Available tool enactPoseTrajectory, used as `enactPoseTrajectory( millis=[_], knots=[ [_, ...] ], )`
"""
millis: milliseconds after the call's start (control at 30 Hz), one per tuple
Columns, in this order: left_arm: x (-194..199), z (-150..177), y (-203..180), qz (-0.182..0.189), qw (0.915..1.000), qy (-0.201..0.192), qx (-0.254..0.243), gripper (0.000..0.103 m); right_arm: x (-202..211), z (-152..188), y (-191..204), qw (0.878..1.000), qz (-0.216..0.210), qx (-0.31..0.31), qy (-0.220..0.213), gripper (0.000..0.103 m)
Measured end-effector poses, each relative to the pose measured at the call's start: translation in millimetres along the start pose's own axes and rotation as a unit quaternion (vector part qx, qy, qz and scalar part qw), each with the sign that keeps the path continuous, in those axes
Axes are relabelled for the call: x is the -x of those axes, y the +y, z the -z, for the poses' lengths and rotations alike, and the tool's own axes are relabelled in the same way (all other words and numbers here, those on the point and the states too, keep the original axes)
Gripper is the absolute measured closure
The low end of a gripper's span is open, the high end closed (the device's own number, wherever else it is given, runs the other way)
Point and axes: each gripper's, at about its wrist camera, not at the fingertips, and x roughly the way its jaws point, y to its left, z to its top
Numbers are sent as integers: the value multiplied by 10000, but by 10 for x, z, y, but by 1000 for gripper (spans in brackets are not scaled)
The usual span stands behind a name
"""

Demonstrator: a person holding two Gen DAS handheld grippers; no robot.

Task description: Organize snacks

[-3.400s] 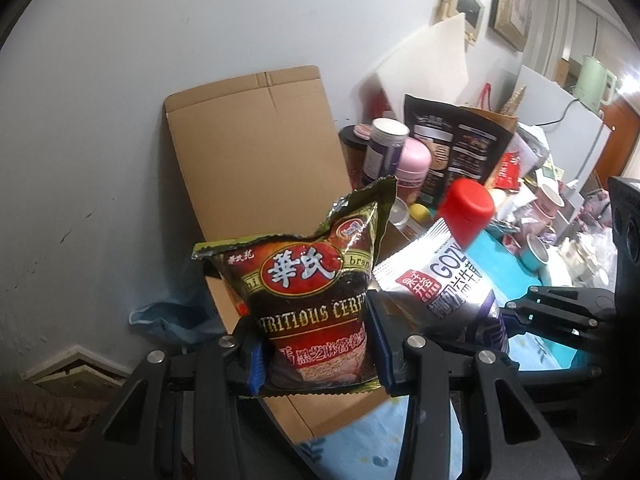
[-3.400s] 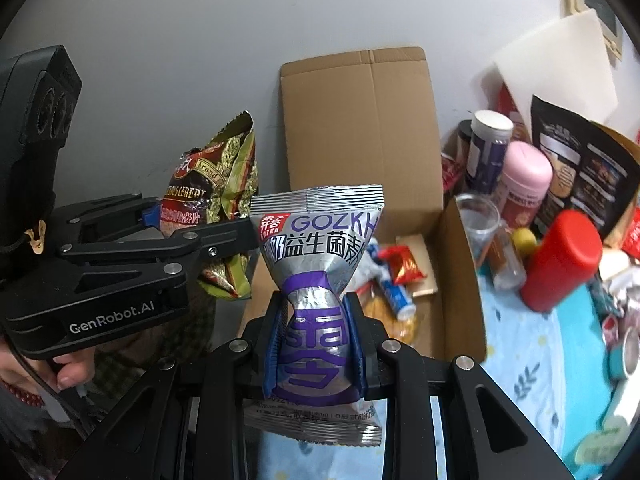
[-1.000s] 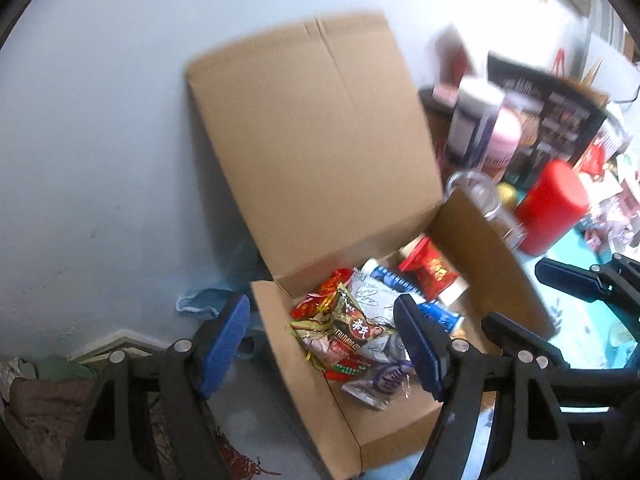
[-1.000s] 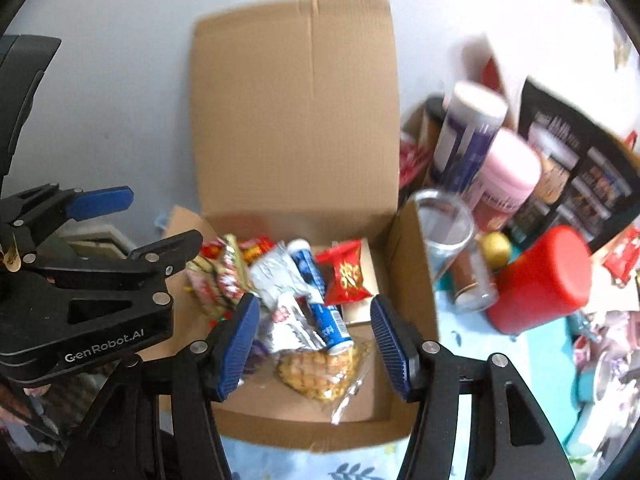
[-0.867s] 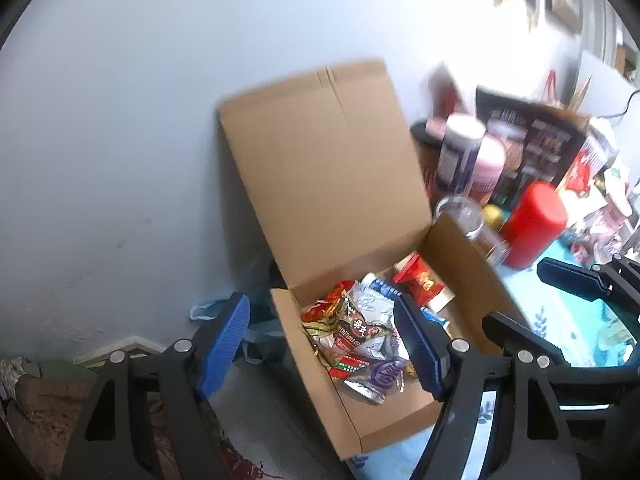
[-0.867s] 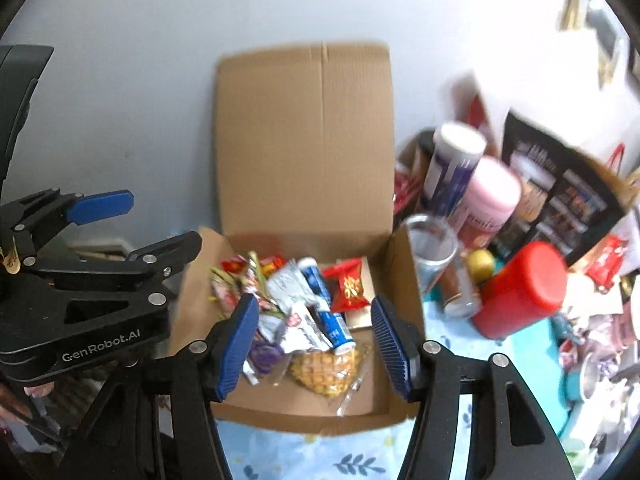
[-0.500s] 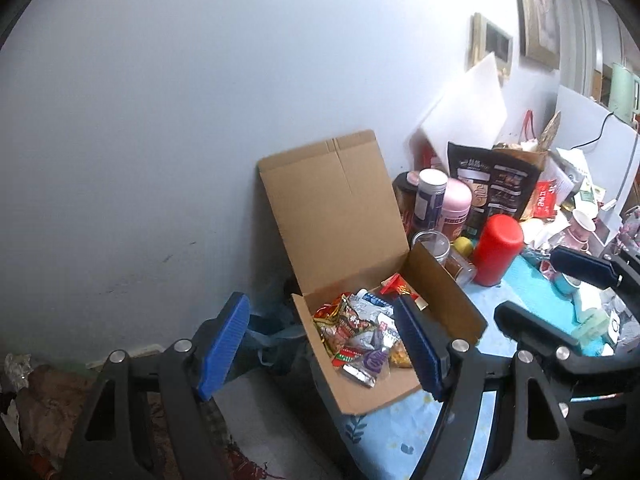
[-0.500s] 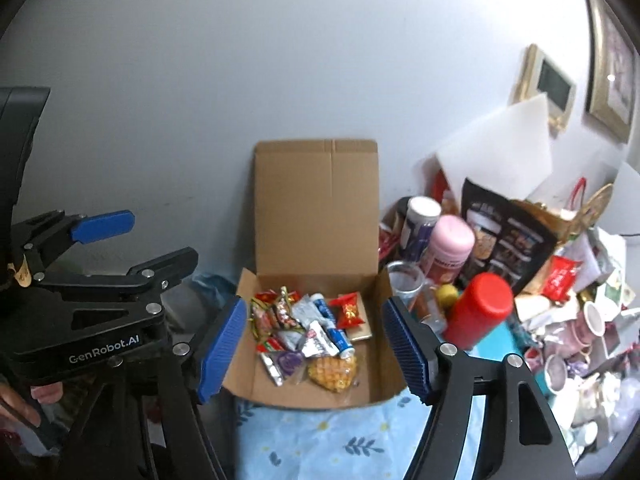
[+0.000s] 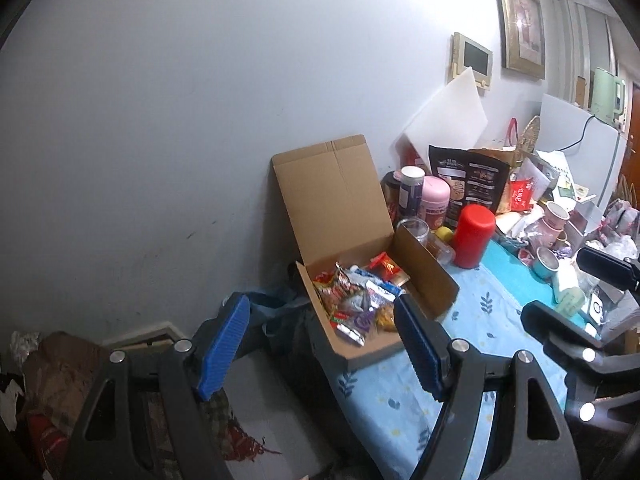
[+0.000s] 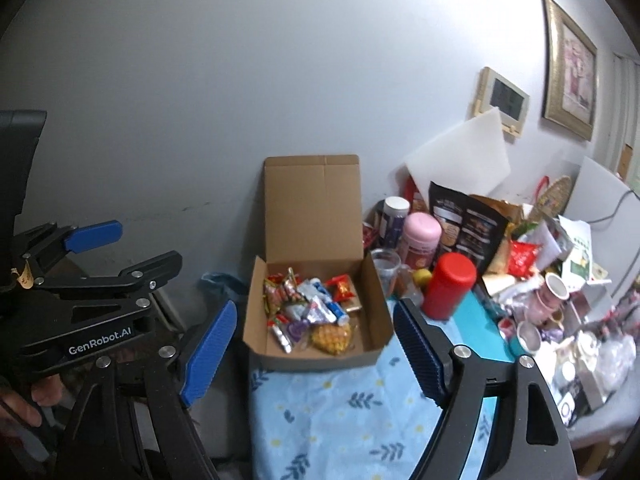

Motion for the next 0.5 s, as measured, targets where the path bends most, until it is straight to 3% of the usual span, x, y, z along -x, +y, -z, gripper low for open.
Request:
enactPoseTrajectory(
  millis=[267,500],
  knots=[
    [236,395,-49,25,9996,243,107,28,268,342,81,10000,-63,-17,14,19],
    [385,588,-14,-47,9994,218,258,28,389,521,193,9998,-202,-41,48,19]
  ],
)
